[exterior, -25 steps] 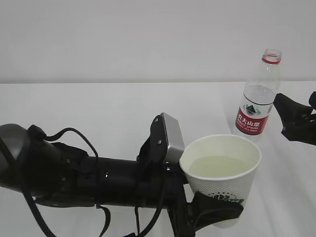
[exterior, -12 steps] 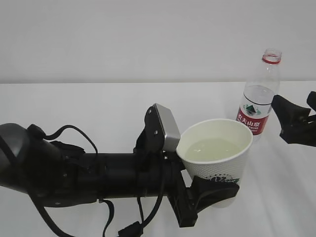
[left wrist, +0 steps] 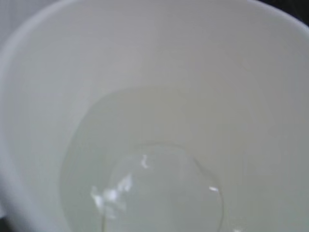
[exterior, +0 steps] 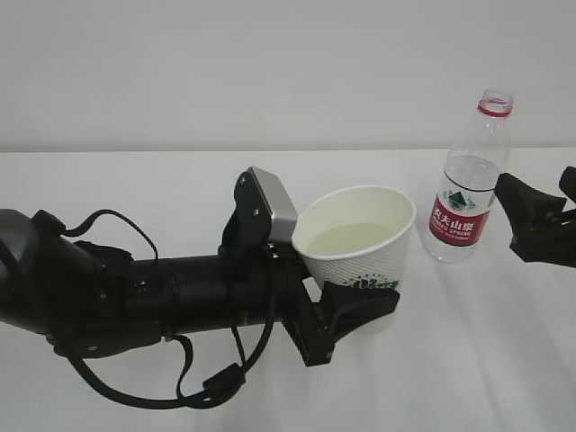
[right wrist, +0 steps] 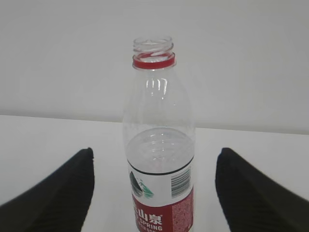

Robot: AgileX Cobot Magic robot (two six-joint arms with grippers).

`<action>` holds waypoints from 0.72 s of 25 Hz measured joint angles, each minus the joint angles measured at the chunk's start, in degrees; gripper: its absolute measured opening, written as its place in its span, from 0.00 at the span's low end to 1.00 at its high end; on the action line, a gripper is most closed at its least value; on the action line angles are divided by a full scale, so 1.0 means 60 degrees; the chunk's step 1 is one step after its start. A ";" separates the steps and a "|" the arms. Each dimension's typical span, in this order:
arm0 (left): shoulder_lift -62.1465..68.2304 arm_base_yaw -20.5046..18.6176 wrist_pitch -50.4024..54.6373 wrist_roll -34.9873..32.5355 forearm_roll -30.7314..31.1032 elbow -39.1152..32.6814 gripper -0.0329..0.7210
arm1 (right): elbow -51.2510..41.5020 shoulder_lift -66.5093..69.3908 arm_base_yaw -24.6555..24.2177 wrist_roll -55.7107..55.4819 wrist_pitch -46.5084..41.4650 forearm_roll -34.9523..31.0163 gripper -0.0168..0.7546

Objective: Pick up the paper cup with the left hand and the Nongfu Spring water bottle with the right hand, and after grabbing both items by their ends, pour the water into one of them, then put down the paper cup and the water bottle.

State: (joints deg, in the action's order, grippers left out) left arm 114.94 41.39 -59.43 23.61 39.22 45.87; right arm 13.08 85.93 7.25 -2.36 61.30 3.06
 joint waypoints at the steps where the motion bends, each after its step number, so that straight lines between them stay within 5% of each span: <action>1: 0.0000 -0.0092 0.0000 -0.0037 -0.0017 0.0000 0.71 | 0.0000 0.0000 0.0000 0.0000 0.0000 0.0000 0.79; 18: 0.0000 -0.1605 0.0000 -0.0180 -0.0017 0.0000 0.71 | 0.0000 0.0000 0.0000 0.0000 0.0000 0.0000 0.78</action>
State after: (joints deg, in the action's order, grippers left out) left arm 114.94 31.76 -59.43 22.53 39.12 45.87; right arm 13.08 85.93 7.25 -2.36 61.30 3.06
